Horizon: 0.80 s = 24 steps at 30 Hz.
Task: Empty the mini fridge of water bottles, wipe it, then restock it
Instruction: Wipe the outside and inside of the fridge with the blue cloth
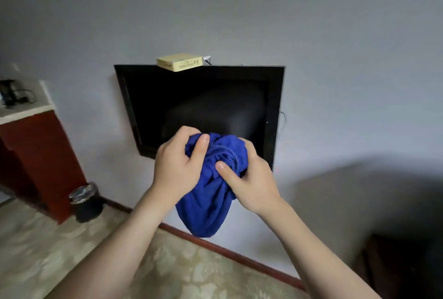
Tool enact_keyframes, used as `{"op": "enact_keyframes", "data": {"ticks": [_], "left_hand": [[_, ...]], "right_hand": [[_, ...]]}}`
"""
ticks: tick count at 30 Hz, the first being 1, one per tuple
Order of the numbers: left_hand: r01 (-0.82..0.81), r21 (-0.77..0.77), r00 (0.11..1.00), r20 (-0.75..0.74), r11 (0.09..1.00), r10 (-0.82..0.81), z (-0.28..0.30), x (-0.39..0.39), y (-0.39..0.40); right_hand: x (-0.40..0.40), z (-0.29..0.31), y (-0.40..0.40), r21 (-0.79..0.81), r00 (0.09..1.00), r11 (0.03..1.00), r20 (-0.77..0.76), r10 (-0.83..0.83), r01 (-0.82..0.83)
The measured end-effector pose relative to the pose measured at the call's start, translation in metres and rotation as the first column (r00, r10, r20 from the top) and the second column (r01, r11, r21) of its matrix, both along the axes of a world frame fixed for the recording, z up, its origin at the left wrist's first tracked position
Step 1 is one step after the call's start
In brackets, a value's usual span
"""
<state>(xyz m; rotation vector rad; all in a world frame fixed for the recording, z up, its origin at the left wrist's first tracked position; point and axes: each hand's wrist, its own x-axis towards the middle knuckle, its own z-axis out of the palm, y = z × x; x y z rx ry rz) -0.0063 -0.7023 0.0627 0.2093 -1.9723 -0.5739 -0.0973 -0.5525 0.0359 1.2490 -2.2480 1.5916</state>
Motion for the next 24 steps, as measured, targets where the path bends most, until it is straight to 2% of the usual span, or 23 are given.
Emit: {"op": "enact_keyframes", "data": {"ticks": [3, 5, 8, 12, 15, 18, 24], "left_hand": [[0.235, -0.011, 0.972, -0.006, 0.972, -0.235, -0.010, -0.082, -0.005], [0.397, -0.009, 0.918, 0.007, 0.918, -0.397, -0.012, -0.129, -0.002], [0.569, -0.037, 0.822, 0.023, 0.822, -0.568, -0.010, -0.190, 0.018], [0.759, -0.083, 0.652, 0.081, 0.646, -0.754, -0.007, -0.252, 0.077], [0.859, -0.023, 0.509, 0.124, 0.511, -0.852, -0.010, -0.276, 0.132], [0.904, 0.012, 0.422, 0.142, 0.428, -0.895, -0.018, -0.301, 0.180], [0.928, -0.093, 0.372, 0.164, 0.361, -0.914, -0.045, -0.362, 0.267]], "right_hand": [[-0.046, -0.006, 0.015, 0.060, 0.962, 0.962, -0.073, -0.264, 0.268], [-0.066, -0.008, 0.025, 0.087, 0.890, 0.889, -0.119, -0.439, 0.450], [-0.082, -0.010, 0.047, 0.087, 0.757, 0.753, -0.133, -0.640, 0.652], [-0.090, -0.013, 0.090, 0.038, 0.481, 0.482, -0.163, -0.862, 0.876], [-0.092, -0.016, 0.127, 0.038, 0.275, 0.273, -0.146, -0.950, 0.961], [-0.102, -0.024, 0.158, 0.034, 0.134, 0.131, -0.159, -0.978, 0.991], [-0.142, -0.056, 0.219, -0.019, -0.137, -0.137, -0.256, -0.957, 0.990]]}}
